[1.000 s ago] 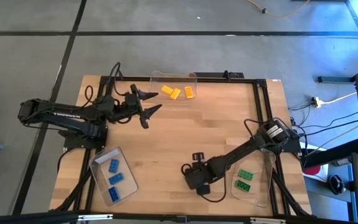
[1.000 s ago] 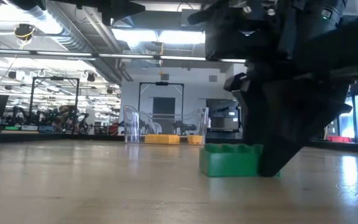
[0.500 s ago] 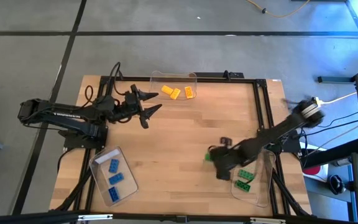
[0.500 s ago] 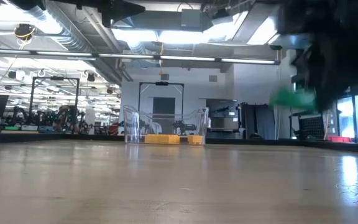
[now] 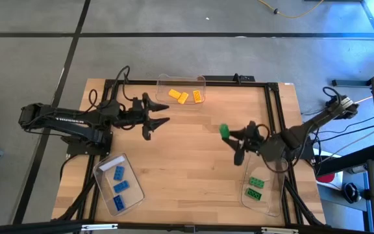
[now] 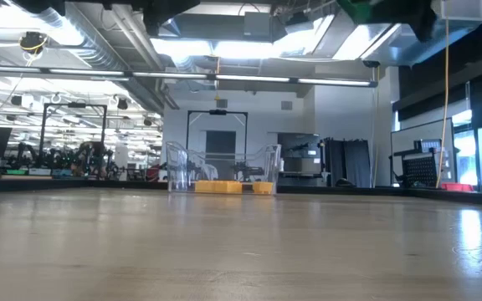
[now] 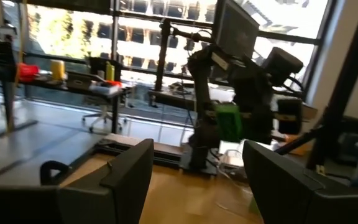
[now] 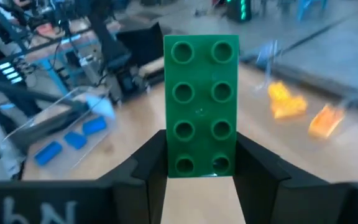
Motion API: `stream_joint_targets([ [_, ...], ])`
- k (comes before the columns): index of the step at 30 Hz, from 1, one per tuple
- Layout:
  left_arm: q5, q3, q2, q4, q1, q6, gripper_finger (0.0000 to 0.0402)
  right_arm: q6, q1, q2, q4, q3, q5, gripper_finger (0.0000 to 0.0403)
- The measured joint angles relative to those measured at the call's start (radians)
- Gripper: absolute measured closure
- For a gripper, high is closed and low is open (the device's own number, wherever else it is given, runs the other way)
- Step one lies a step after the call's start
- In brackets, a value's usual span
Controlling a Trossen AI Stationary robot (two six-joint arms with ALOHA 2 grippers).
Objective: Sort & place blocks by color
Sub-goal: Put the green game piece into the bottom right transparent bin
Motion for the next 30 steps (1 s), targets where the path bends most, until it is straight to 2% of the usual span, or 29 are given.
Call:
stream_joint_targets([
  [4,0.051,0.0,0.0,-0.045,0.0,-0.046,0.0162,-0.131,-0.09,0.003,0.081,0.0,-0.045,0.026],
  [11,0.144,0.0,0.0,-0.089,0.0,-0.148,0.0162,-0.264,-0.296,0.036,0.235,0.0,-0.394,0.026],
  [17,0.142,0.0,0.0,-0.088,0.0,-0.17,0.0162,-0.284,-0.427,0.041,0.303,0.0,-0.635,0.026],
  [25,0.067,0.0,0.0,-0.091,-0.001,-0.144,0.0163,-0.372,-0.495,0.045,0.303,0.001,-0.751,0.026],
  [30,0.062,0.0,0.0,-0.091,-0.001,-0.142,0.0163,-0.388,-0.539,0.045,0.327,0.001,-0.856,0.026],
])
